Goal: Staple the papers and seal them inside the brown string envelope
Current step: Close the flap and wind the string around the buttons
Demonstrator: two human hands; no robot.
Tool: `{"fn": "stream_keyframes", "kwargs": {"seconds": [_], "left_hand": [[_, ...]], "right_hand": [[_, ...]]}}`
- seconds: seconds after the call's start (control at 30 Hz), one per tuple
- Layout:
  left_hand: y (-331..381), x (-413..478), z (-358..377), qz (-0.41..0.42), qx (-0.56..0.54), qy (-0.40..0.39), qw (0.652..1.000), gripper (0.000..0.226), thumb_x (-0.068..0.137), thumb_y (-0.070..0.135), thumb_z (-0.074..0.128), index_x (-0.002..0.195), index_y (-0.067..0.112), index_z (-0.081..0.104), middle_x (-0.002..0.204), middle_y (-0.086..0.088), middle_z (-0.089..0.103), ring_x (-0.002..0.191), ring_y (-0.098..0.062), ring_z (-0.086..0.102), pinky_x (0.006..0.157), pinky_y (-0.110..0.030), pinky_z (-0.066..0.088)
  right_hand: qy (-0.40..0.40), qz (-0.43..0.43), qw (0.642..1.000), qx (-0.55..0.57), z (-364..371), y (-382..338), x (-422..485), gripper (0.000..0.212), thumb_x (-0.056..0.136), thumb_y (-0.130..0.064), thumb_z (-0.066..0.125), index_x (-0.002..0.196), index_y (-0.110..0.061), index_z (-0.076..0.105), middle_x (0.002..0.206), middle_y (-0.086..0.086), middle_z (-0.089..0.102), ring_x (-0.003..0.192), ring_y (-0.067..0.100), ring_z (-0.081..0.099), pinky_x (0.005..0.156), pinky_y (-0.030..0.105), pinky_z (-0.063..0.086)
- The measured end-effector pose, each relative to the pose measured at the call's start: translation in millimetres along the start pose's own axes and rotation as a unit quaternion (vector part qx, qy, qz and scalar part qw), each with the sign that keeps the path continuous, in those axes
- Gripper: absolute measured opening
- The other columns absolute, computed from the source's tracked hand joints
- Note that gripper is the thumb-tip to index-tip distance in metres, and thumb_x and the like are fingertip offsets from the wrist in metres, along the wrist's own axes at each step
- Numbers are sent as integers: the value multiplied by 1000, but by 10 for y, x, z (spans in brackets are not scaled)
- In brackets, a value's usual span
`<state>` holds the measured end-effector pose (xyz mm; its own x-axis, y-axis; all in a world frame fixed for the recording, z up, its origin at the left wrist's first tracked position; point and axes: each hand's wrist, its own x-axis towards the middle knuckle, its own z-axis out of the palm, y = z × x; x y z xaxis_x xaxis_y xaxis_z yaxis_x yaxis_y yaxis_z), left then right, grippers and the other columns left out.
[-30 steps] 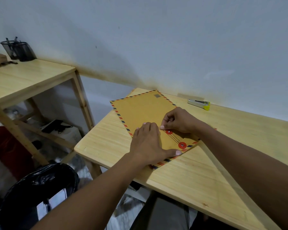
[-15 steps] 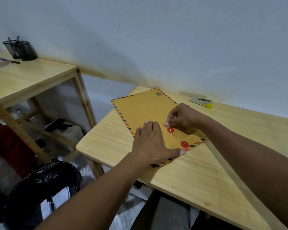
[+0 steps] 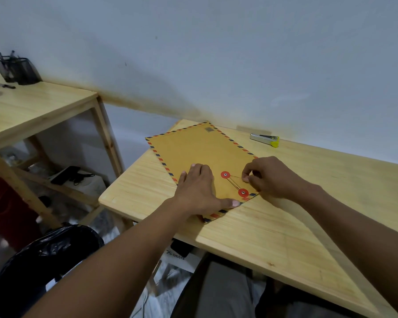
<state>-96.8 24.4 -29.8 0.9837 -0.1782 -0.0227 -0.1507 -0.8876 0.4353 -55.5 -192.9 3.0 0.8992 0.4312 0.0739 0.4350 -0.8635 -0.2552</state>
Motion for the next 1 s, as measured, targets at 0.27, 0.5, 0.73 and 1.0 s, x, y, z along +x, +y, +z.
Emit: {"fn": "stream_keyframes", "kwargs": {"seconds": [0.27, 0.5, 0.73, 1.0], "left_hand": [[-7, -32, -84, 8, -8, -17, 1000, 91, 66, 79, 70, 125, 17, 42, 115, 6, 35, 135, -23, 37, 119, -49, 25], [-15, -27, -73, -1, -20, -13, 1000, 89, 63, 80, 72, 121, 20, 41, 114, 7, 36, 129, -21, 39, 118, -49, 26], [-23, -49, -126, 7, -29, -29, 999, 85, 66, 74, 75, 121, 20, 41, 118, 5, 38, 125, -19, 37, 118, -46, 26], [-102, -63, -174, 29, -62, -51, 996, 80, 64, 69, 81, 117, 21, 44, 121, 5, 41, 132, -22, 34, 118, -46, 27]], "right_hand": [[119, -159, 942, -271, 171, -4, -567, 14, 96, -29, 61, 98, -21, 72, 84, 0, 63, 73, 20, 50, 58, 35, 44], [72, -191, 928, -313, 149, -212, -507, 8, 88, -18, 70, 93, -17, 75, 80, 2, 67, 69, 22, 54, 51, 33, 37], [20, -187, 953, -239, 48, -361, -440, 16, 98, -22, 54, 97, -22, 70, 90, -4, 63, 82, 19, 54, 61, 37, 51], [-54, -57, 994, -71, -50, -362, 141, 16, 92, -30, 67, 103, -23, 75, 94, -5, 62, 91, 17, 58, 77, 37, 51]]}}
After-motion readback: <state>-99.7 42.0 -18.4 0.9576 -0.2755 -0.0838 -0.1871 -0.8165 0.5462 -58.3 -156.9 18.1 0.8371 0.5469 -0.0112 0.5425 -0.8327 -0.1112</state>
